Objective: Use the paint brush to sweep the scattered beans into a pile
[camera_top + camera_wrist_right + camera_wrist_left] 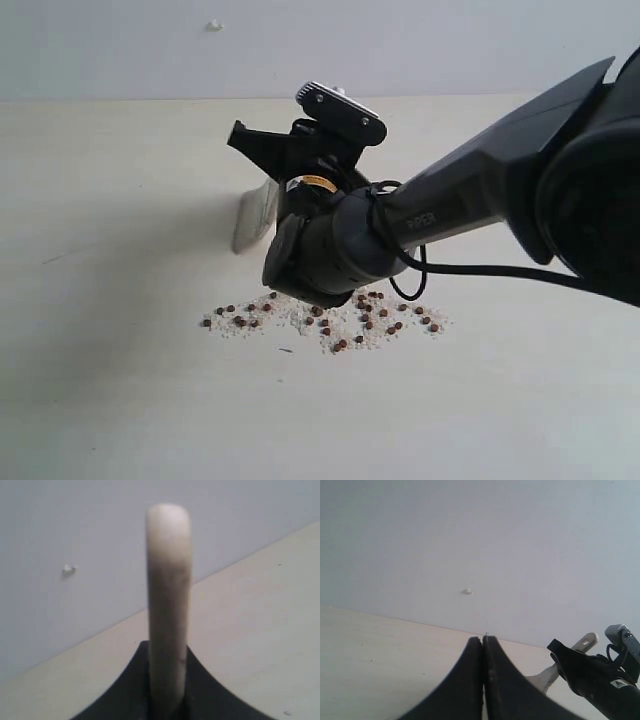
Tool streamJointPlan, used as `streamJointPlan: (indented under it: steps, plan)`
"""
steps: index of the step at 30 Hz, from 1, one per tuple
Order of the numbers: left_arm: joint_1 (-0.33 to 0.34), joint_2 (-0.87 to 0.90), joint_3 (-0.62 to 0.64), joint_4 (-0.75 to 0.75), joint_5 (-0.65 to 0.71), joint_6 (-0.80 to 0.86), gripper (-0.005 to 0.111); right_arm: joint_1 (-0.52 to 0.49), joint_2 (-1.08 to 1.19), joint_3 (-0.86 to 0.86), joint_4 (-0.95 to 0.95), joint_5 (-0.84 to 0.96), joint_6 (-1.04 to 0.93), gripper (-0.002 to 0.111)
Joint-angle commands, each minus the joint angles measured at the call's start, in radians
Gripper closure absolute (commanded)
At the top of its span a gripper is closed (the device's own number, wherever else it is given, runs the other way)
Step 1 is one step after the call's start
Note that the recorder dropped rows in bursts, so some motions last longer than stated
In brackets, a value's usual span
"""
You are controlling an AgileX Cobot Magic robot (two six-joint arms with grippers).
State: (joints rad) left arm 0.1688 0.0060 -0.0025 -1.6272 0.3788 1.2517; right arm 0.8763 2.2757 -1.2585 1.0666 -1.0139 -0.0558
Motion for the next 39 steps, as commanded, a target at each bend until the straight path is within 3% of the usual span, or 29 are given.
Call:
streamJointPlan:
  steps: [1,11,25,39]
  plan:
    - [-0.007,-0.006,0.002,0.001,-0.001,-0.003,0.107,-0.004,-0.013,-0.008,0.047,-0.005,-0.093,0.108]
    - [-0.007,-0.006,0.002,0.001,-0.001,-0.003,0.107,-0.004,-0.05,-0.008,0.218,-0.009,-0.372,0.108]
    - [-0.007,-0.006,0.002,0.001,-0.001,-0.003,0.107,-0.004,-0.068,-0.004,0.304,-0.026,-0.384,0.108]
    - [-0.007,-0.006,0.002,0.001,-0.001,-0.003,0.107,-0.004,-0.179,-0.004,0.163,-0.019,-0.289,0.108]
